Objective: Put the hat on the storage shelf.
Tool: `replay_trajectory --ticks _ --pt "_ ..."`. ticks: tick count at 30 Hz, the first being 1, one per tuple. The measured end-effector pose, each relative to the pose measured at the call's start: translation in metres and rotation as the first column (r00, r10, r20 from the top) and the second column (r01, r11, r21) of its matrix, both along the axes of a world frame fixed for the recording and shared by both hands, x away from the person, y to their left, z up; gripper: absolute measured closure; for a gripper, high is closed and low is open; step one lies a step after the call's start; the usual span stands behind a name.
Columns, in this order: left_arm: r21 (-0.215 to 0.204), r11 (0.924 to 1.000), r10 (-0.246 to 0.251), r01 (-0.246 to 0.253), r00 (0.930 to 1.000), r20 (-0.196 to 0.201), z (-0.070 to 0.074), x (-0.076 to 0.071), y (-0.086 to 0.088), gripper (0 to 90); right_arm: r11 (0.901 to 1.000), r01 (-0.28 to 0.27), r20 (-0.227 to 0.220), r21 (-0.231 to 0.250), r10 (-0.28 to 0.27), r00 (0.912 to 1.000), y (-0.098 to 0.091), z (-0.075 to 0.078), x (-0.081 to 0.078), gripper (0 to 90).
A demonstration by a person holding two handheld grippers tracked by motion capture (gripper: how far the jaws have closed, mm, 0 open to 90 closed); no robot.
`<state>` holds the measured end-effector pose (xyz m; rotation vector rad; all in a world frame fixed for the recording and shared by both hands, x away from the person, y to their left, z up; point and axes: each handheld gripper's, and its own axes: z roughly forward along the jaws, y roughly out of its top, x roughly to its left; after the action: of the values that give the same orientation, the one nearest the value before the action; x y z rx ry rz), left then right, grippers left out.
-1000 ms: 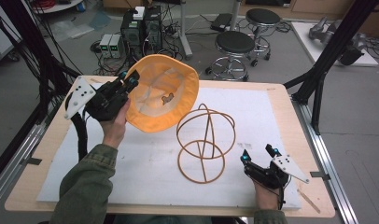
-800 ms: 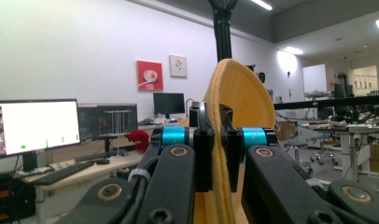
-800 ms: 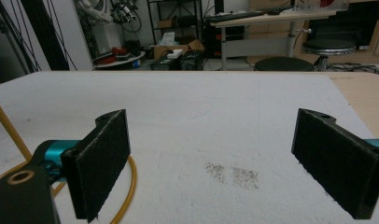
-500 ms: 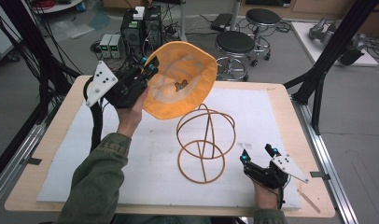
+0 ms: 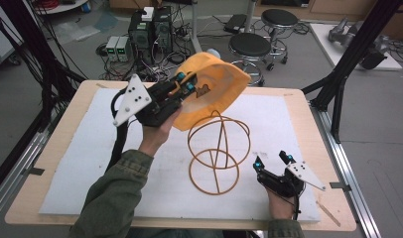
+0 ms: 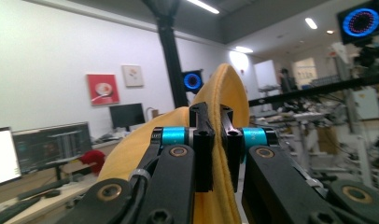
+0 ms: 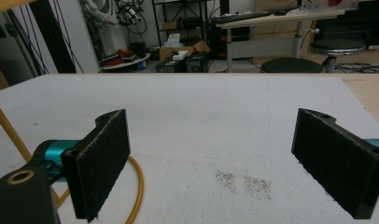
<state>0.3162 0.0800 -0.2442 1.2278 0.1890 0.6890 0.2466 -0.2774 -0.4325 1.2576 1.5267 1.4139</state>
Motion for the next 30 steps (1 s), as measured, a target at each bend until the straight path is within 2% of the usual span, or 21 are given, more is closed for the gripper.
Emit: replay_trajectory --ticks 6,11,13,16,23,24,29,30 --pt "0.070 0.9957 -0.063 0.060 0.9973 0.038 -0.005 -0.014 -0.017 87.0 0.9999 0.009 0.005 0.005 -0.009 0.9999 0.000 0.001 -0.001 10.3" --pt "0.142 0.9832 -0.123 0.114 0.9910 0.053 -0.008 -0.026 -0.025 86.9 0.9999 0.012 0.010 0.001 -0.012 0.9999 0.000 0.001 -0.002 10.3" --pt "0.176 0.9753 -0.145 0.133 0.9879 0.055 -0.010 -0.032 -0.029 86.9 0.9999 0.012 0.014 -0.005 -0.012 0.9998 0.000 0.001 -0.002 10.3" --pt "0.230 0.9627 -0.165 0.142 0.9827 0.085 -0.018 -0.042 -0.037 86.9 0.9996 0.025 0.017 -0.011 -0.025 0.9995 0.000 0.001 -0.002 10.3" --pt "0.354 0.9233 -0.207 0.148 0.9694 0.132 -0.037 -0.056 -0.049 86.9 0.9981 0.060 0.025 -0.012 -0.060 0.9979 -0.001 0.002 -0.003 10.3" --pt "0.363 0.9201 -0.208 0.148 0.9688 0.134 -0.038 -0.056 -0.050 86.9 0.9982 0.059 0.020 -0.010 -0.059 0.9981 -0.001 0.002 -0.003 10.3" --pt "0.414 0.8936 -0.239 0.172 0.9645 0.113 -0.046 -0.060 -0.050 86.9 0.9982 0.060 0.016 -0.006 -0.060 0.9981 -0.001 0.001 -0.003 10.3" --pt "0.429 0.8842 -0.249 0.185 0.9634 0.098 -0.049 -0.060 -0.050 86.9 0.9981 0.061 0.019 -0.007 -0.061 0.9979 -0.001 0.001 -0.003 10.3"
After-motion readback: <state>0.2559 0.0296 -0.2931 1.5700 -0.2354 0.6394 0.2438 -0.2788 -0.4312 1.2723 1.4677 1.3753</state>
